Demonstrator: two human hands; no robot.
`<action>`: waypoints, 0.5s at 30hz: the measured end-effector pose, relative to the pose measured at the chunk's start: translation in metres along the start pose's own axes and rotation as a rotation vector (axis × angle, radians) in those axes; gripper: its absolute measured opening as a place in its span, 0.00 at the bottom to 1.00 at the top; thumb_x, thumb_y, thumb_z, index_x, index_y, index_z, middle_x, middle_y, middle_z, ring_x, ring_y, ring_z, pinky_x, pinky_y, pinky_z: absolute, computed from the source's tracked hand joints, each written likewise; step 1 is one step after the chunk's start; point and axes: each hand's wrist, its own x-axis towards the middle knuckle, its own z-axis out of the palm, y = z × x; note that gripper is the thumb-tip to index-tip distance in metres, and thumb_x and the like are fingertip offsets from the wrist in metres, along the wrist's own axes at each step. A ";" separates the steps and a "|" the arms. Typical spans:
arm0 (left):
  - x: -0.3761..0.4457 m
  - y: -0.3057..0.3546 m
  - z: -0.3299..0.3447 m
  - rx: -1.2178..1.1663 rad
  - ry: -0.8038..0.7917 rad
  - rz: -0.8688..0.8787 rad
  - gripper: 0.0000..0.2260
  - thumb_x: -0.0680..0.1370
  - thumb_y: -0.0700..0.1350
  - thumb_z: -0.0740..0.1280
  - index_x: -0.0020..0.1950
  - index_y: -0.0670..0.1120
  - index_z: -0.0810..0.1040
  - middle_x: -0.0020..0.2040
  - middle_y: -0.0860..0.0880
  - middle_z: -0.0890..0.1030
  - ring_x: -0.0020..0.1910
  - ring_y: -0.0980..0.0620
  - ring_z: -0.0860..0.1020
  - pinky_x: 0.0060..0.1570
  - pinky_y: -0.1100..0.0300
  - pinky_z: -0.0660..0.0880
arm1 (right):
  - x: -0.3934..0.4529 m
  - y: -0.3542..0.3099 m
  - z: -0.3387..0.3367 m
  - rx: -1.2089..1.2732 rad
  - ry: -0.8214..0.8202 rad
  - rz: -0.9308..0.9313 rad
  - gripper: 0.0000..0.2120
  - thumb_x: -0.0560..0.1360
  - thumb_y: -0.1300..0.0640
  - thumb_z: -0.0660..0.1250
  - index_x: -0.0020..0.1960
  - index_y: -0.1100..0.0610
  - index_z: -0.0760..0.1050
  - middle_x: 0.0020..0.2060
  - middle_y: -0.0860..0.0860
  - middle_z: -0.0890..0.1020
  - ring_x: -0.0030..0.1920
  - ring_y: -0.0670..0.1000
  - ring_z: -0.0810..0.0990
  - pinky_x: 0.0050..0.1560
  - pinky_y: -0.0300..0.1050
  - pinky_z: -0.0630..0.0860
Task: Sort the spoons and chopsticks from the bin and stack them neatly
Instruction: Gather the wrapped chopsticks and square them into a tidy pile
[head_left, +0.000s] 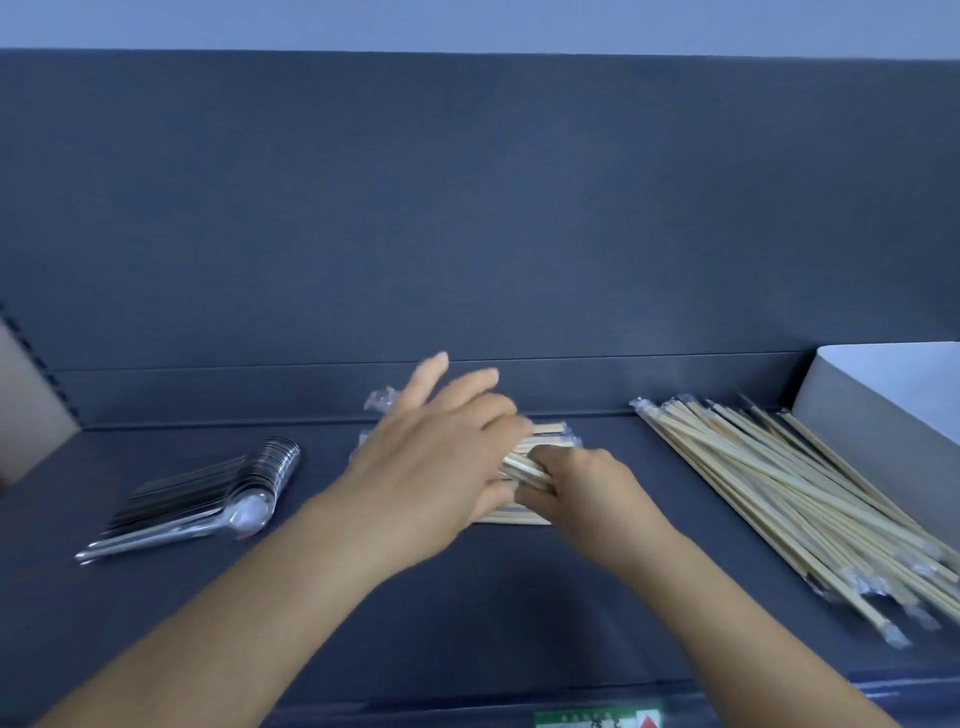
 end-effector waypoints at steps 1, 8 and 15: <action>-0.009 0.002 0.014 -0.001 -0.143 -0.026 0.22 0.76 0.49 0.66 0.69 0.52 0.67 0.66 0.55 0.71 0.70 0.51 0.64 0.71 0.56 0.48 | 0.002 -0.005 0.006 -0.051 -0.005 -0.021 0.08 0.76 0.49 0.63 0.46 0.53 0.71 0.38 0.50 0.79 0.39 0.55 0.74 0.35 0.44 0.64; -0.036 -0.021 0.079 -0.086 -0.203 -0.227 0.26 0.72 0.33 0.57 0.68 0.51 0.64 0.58 0.53 0.71 0.59 0.50 0.69 0.58 0.59 0.63 | 0.016 -0.009 0.043 -0.187 0.038 -0.144 0.10 0.77 0.49 0.62 0.56 0.52 0.71 0.51 0.49 0.78 0.54 0.52 0.74 0.48 0.40 0.61; -0.040 -0.032 0.108 -0.086 -0.223 -0.258 0.29 0.69 0.30 0.60 0.68 0.51 0.63 0.58 0.52 0.66 0.57 0.50 0.65 0.55 0.62 0.62 | 0.017 0.004 0.068 -0.201 0.040 -0.134 0.17 0.78 0.53 0.58 0.66 0.49 0.68 0.57 0.47 0.74 0.58 0.51 0.69 0.61 0.40 0.60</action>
